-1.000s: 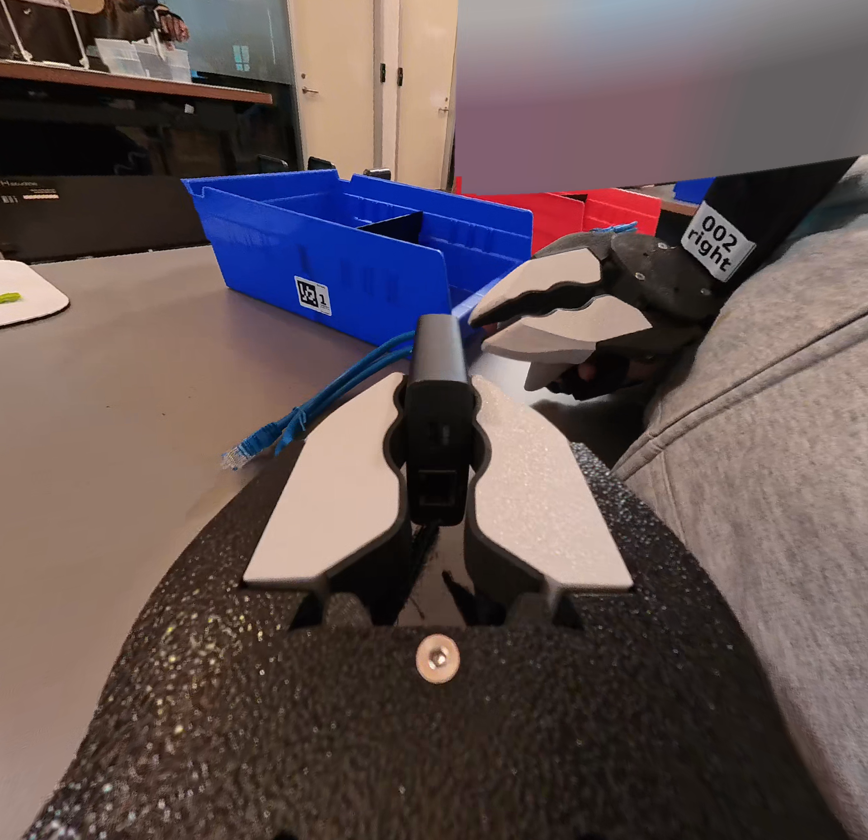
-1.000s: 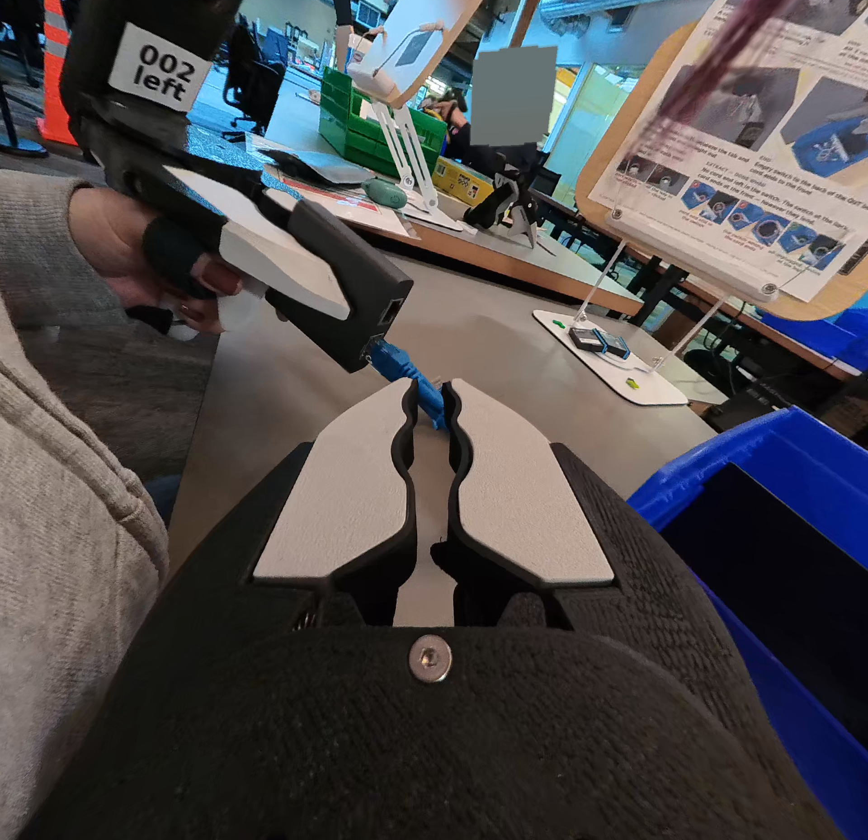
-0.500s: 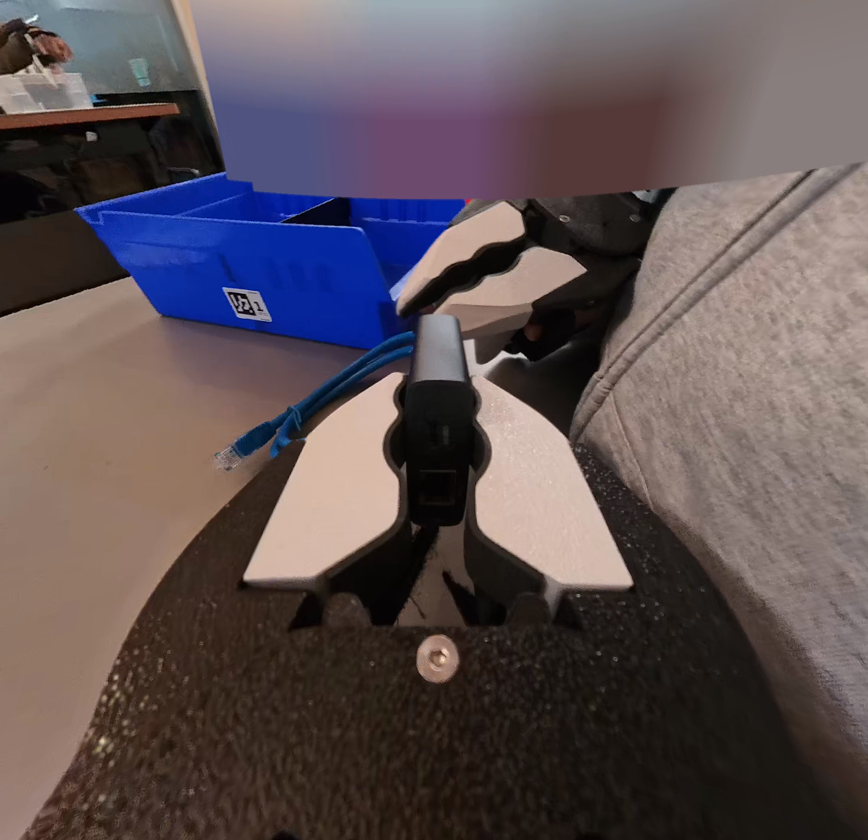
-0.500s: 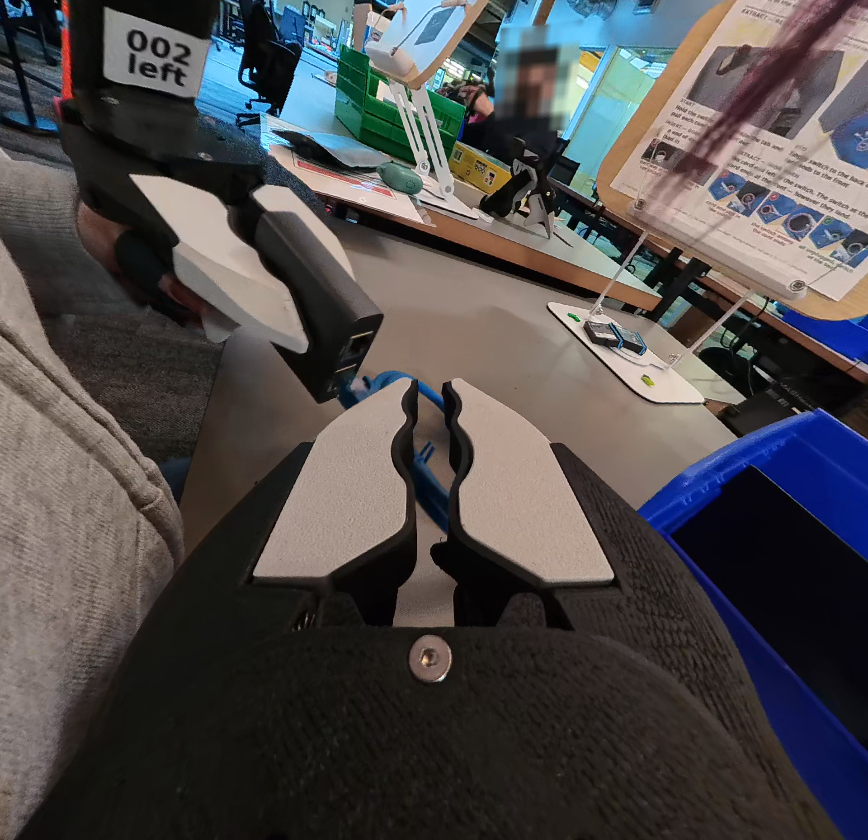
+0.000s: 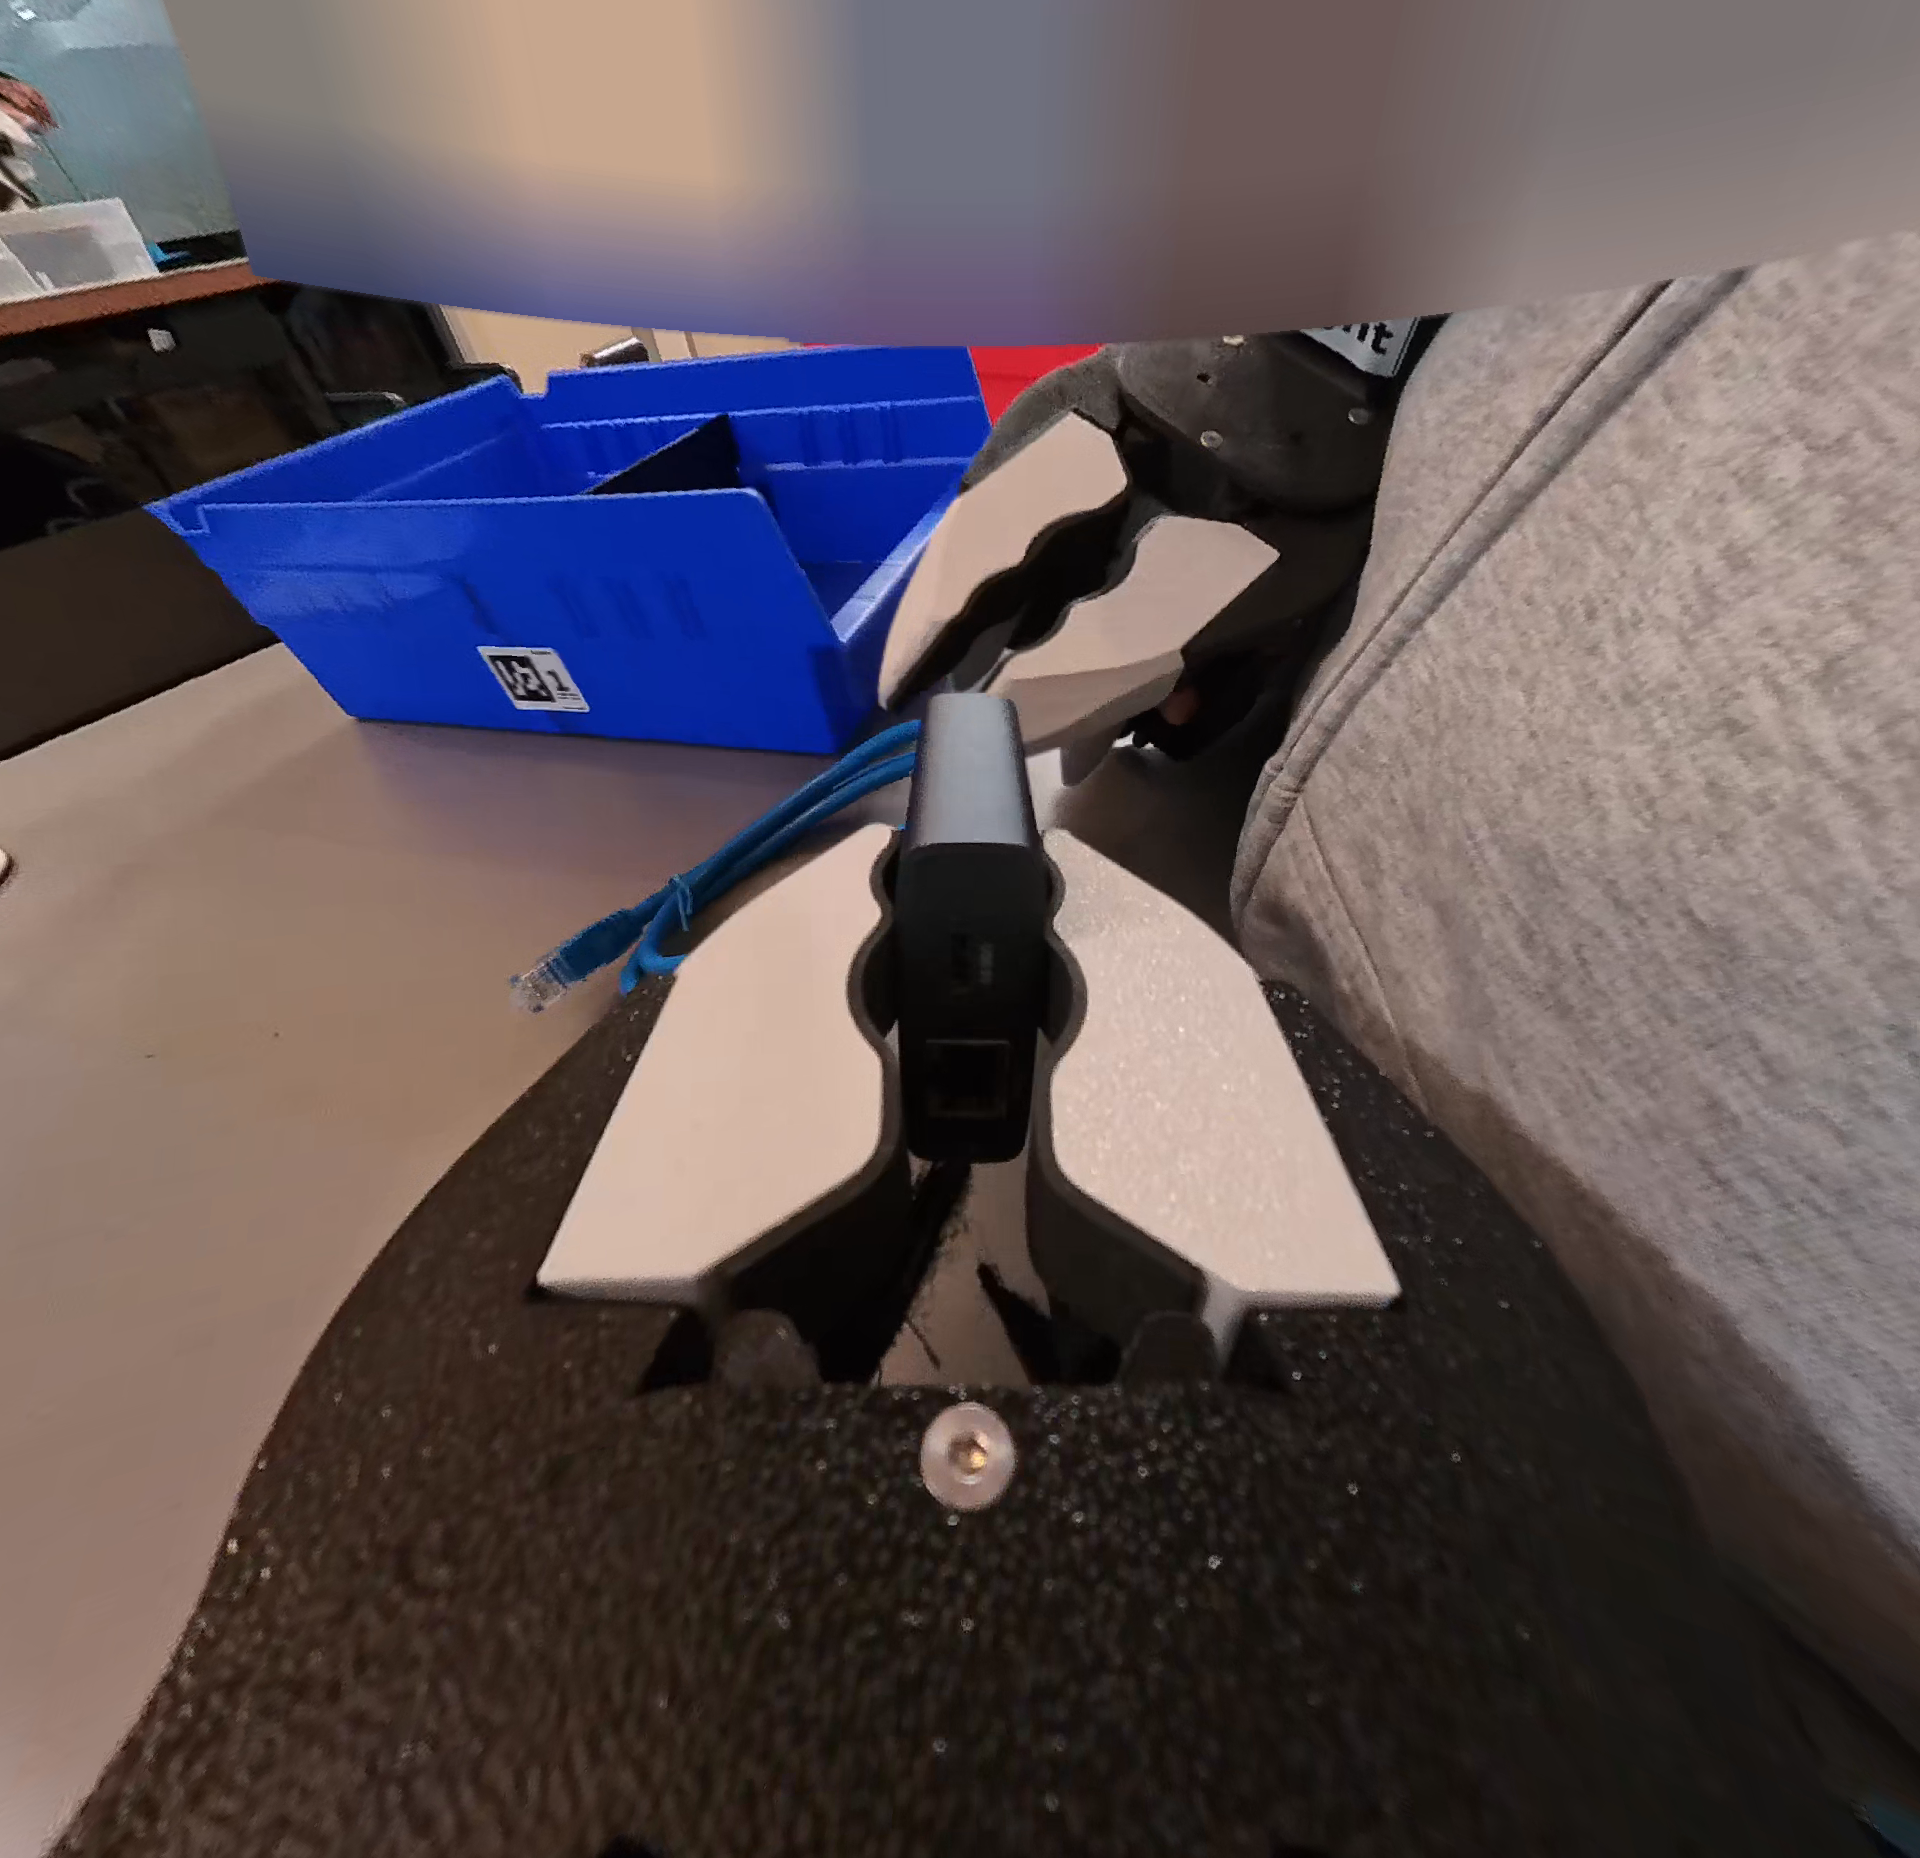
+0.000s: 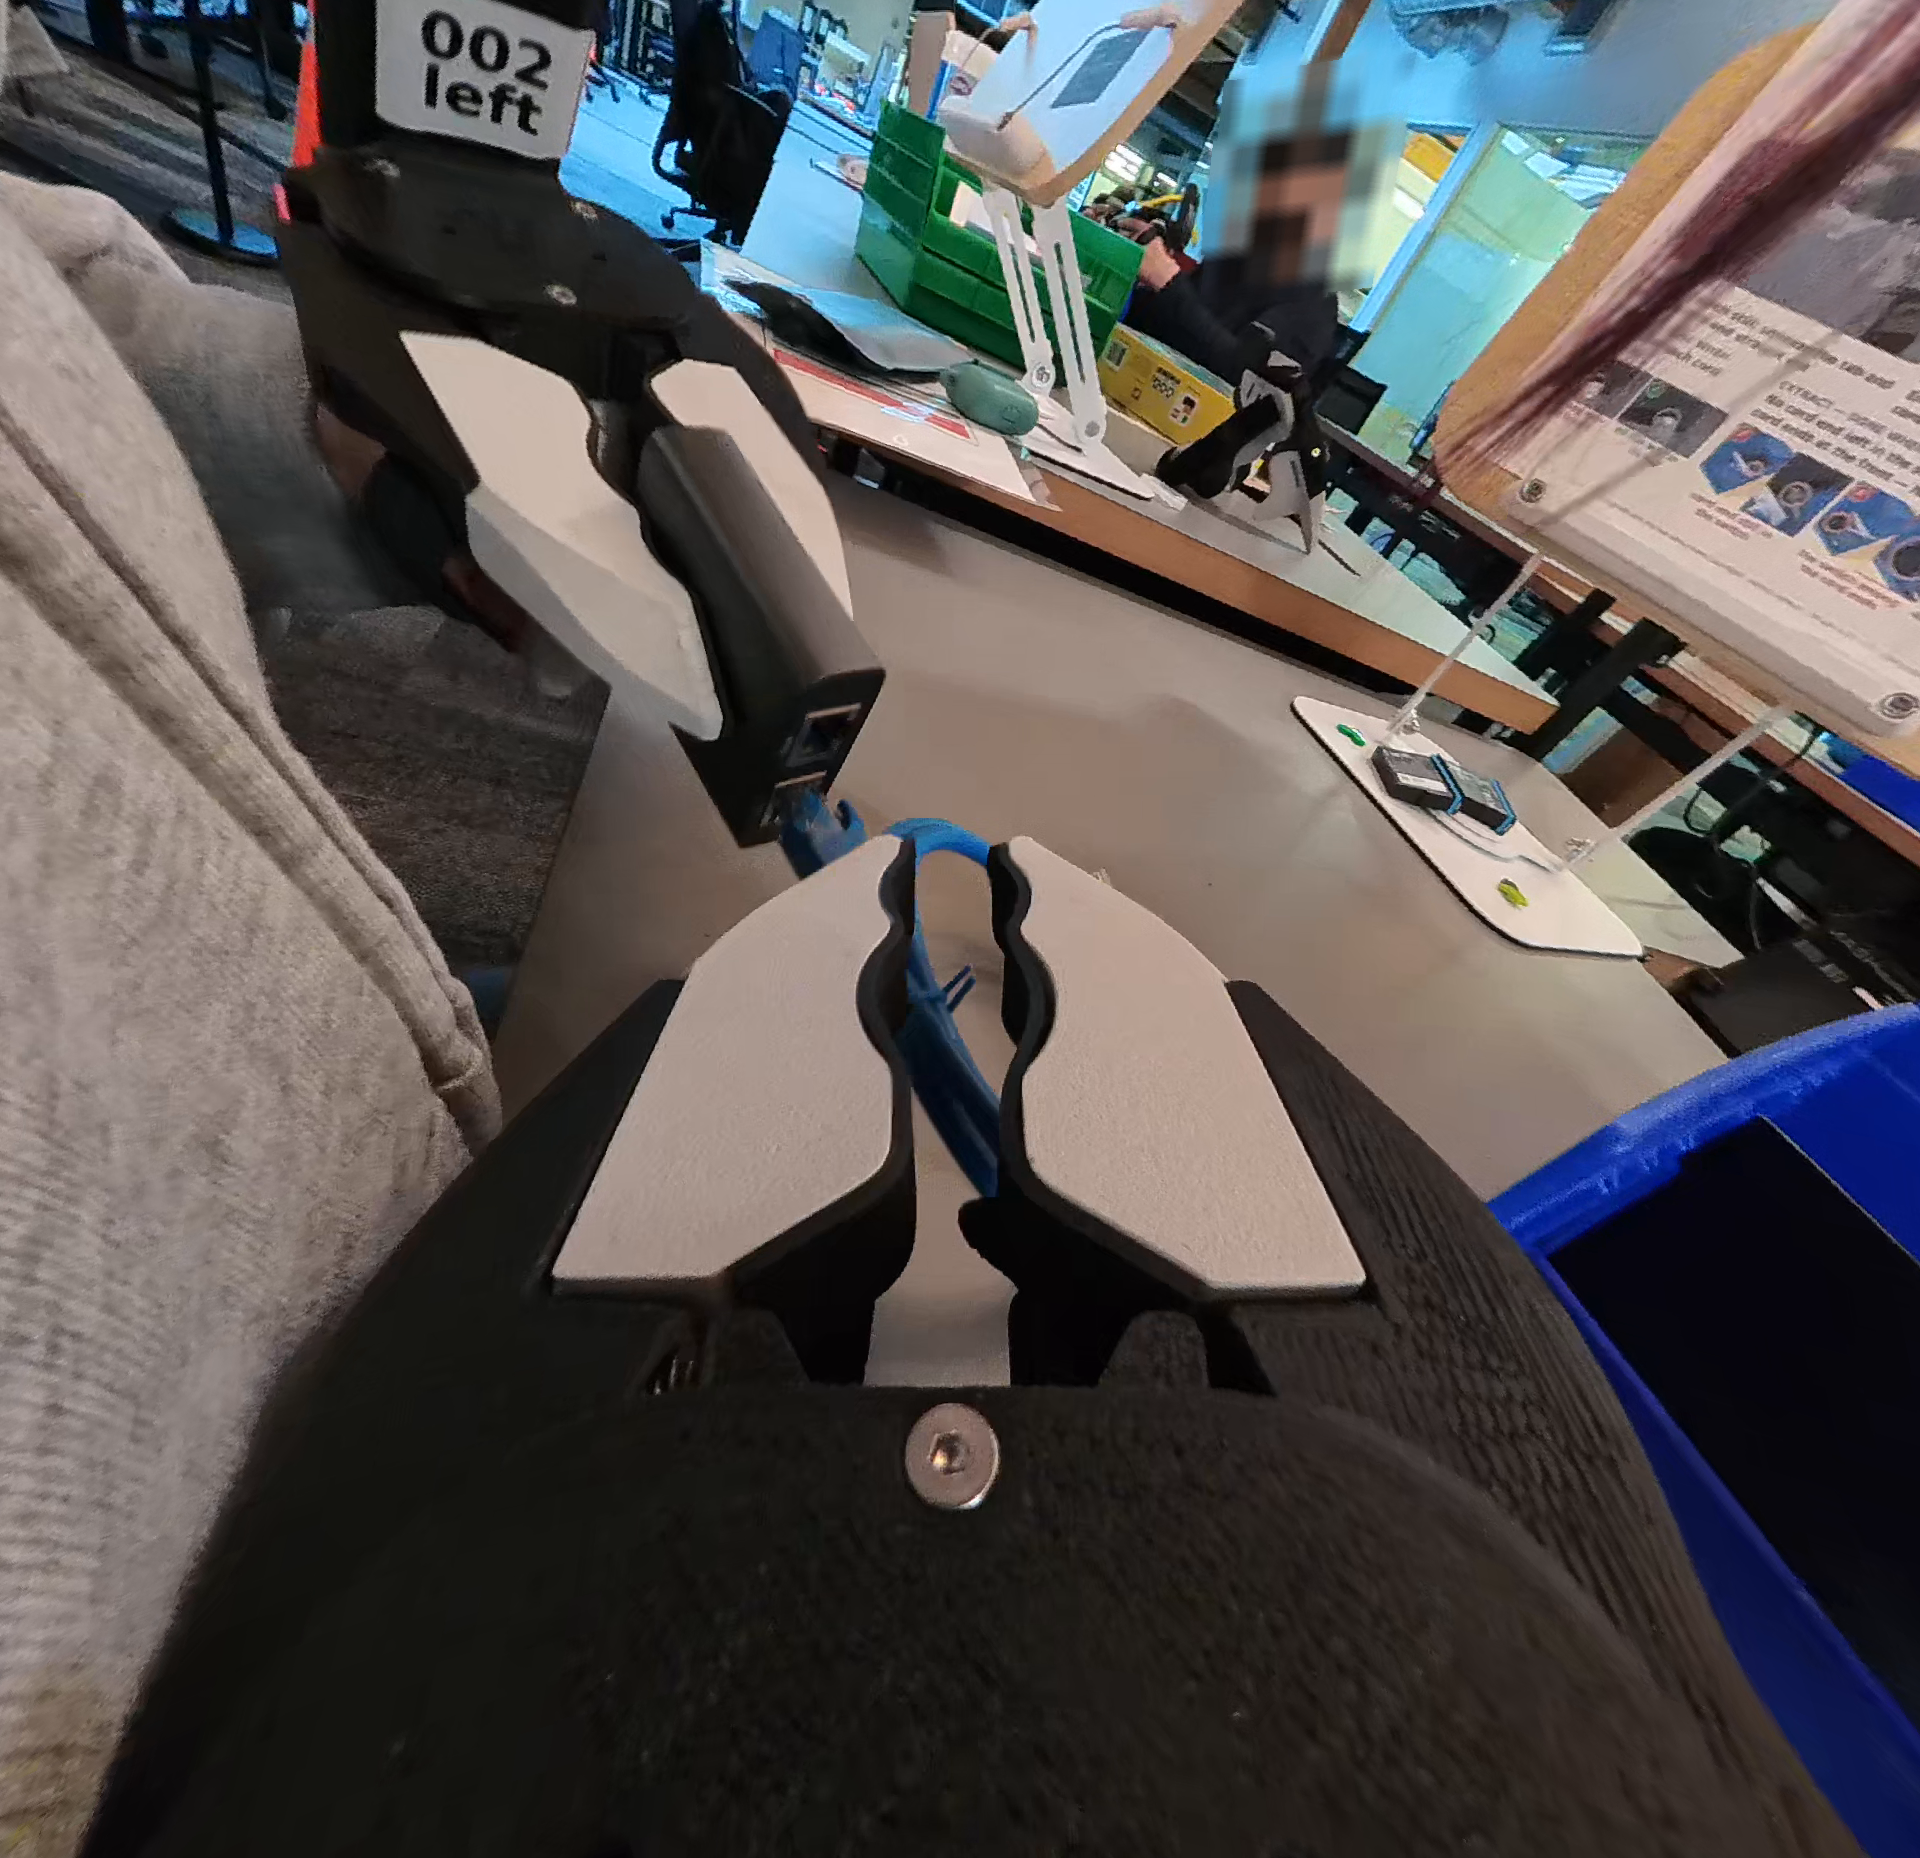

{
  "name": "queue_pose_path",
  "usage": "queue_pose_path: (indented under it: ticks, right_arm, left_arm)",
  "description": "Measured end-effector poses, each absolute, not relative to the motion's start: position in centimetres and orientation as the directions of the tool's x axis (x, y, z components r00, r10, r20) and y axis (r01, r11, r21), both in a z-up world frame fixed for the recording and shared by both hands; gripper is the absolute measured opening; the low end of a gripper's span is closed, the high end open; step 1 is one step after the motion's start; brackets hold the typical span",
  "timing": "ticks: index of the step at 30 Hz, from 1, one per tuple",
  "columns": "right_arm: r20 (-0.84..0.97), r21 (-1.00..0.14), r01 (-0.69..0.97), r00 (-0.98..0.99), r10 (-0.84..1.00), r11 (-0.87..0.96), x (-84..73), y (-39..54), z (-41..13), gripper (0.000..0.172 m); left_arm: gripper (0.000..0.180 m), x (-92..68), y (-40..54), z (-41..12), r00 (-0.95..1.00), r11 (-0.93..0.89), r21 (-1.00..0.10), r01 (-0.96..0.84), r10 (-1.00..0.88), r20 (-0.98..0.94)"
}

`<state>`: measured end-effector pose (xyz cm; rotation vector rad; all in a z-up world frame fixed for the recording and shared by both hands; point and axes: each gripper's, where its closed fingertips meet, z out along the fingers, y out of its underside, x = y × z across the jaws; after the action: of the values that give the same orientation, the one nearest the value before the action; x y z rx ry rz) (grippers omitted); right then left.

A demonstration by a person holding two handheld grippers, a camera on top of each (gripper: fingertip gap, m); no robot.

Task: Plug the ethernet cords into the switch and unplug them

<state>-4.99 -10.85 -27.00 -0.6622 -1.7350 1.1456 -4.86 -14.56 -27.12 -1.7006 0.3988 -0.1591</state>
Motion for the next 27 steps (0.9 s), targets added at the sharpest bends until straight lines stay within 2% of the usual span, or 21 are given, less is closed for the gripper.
queue_pose_path:
  ticks: [27]
  right_arm:
    - [0.404, -0.905, -0.061, -0.436, 0.804, 0.421, -4.97, -11.07, -26.87, 0.012]
  left_arm:
    - [0.021, -5.28, -14.55, -26.10, 0.941, -0.059, -0.989, -0.137, -0.319, -0.111]
